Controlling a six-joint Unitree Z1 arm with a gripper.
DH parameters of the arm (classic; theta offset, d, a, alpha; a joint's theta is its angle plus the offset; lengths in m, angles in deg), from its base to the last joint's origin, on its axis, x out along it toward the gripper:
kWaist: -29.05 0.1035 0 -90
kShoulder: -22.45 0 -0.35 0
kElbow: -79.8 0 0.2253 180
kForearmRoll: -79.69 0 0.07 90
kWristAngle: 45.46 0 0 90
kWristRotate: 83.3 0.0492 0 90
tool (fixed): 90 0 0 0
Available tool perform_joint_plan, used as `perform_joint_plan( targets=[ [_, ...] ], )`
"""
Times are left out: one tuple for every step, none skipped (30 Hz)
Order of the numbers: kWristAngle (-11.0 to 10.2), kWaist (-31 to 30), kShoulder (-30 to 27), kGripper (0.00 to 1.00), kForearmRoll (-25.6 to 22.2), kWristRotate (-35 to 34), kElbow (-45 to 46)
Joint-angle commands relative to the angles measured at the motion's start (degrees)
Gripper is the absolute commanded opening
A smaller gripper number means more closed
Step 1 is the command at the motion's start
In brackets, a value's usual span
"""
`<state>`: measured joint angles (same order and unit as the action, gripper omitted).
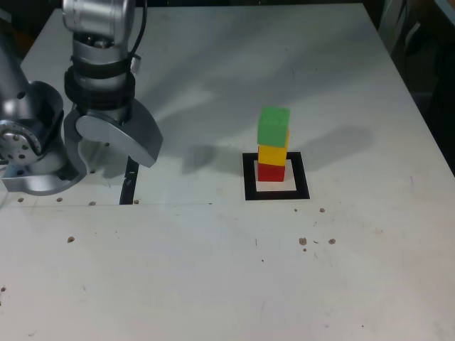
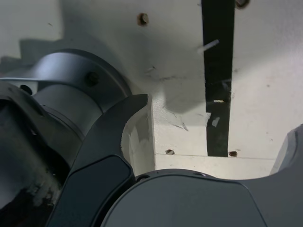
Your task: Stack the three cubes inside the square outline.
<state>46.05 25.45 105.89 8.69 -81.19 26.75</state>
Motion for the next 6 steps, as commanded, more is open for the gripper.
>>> perform_joint_plan(
  targets=[
    [0.32, -0.23, -0.11, 0.98, 0.37, 0.39, -0.18],
    [0.4, -0.33, -0.11, 0.98, 0.55, 0.53, -0.25],
    [0.43, -0.44, -0.08, 0.98, 0.67, 0.6, -0.3],
    [0.42, -0.54, -0.01, 0.98, 0.76, 0.61, -0.34],
    [0.4, -0.64, 0.08, 0.98, 0.82, 0.6, -0.35],
    [0.37, -0.68, 0.2, 0.98, 0.89, 0.56, -0.31]
  ],
)
